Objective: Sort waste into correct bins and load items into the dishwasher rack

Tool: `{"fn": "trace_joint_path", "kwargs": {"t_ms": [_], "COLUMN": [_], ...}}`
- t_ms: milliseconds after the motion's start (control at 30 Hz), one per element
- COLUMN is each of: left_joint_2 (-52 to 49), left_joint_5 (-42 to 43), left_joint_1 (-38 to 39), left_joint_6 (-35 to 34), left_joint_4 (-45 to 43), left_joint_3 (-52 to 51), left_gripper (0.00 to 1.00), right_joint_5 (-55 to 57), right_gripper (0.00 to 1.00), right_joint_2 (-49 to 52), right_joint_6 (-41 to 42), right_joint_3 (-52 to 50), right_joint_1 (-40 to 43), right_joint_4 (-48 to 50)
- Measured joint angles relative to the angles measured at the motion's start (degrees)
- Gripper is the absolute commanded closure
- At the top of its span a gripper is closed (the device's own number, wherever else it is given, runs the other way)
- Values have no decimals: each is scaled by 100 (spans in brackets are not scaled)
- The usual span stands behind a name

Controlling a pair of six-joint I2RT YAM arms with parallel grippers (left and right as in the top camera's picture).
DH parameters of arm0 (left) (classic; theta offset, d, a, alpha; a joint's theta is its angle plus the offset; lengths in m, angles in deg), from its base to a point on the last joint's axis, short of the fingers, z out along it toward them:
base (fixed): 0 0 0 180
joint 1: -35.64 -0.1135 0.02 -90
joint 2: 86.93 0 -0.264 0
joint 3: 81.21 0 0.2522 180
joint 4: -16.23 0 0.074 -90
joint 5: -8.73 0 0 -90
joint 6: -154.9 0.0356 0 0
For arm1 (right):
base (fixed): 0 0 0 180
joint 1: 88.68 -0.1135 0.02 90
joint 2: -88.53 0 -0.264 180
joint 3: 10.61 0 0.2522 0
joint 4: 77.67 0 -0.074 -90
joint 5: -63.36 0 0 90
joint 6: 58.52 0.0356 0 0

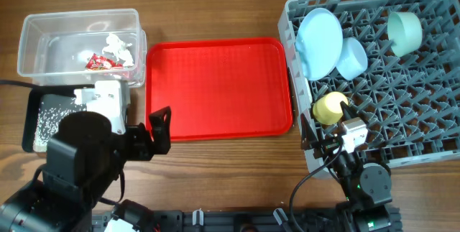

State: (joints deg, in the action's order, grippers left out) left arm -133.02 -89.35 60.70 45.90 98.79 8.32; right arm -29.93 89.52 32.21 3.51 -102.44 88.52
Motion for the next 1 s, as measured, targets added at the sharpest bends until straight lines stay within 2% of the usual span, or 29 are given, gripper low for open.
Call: {"fn": "trace_joint_path", "kwargs": {"t_ms": [67, 200, 233, 333, 533, 767, 1000], "left_joint_2": [17, 297, 341, 1064, 2653, 4428, 4524], "left_joint_5": [-153, -229, -210, 192, 997, 1515, 1639], "left_joint_1": [2, -116, -142, -634, -1408, -1753, -1845], "left_joint_6": [149, 621, 767, 1117, 1394, 1447, 1447], "left_joint_4": [-243, -1661, -1781, -3377, -4940, -5388, -5646], "left_joint_3": [-144, -970, -1069, -2570, -4806, -6448, -7152], "left_gripper": [0, 0, 0, 0, 0, 0, 0], "right_joint_5": [0, -2, 0, 0, 0, 0, -2], "right_gripper": [0, 0, 0, 0, 0, 0, 0], "right_joint_2": [0, 0, 0, 0, 0, 0, 0], "right_joint_6": [0, 0, 0, 0, 0, 0, 0], "right_joint_3": [0, 0, 0, 0, 0, 0, 0], "right_joint_1": [0, 0, 0, 0, 0, 0, 0], "right_joint_4": [-2, -2, 2, 2, 2, 2, 4]}}
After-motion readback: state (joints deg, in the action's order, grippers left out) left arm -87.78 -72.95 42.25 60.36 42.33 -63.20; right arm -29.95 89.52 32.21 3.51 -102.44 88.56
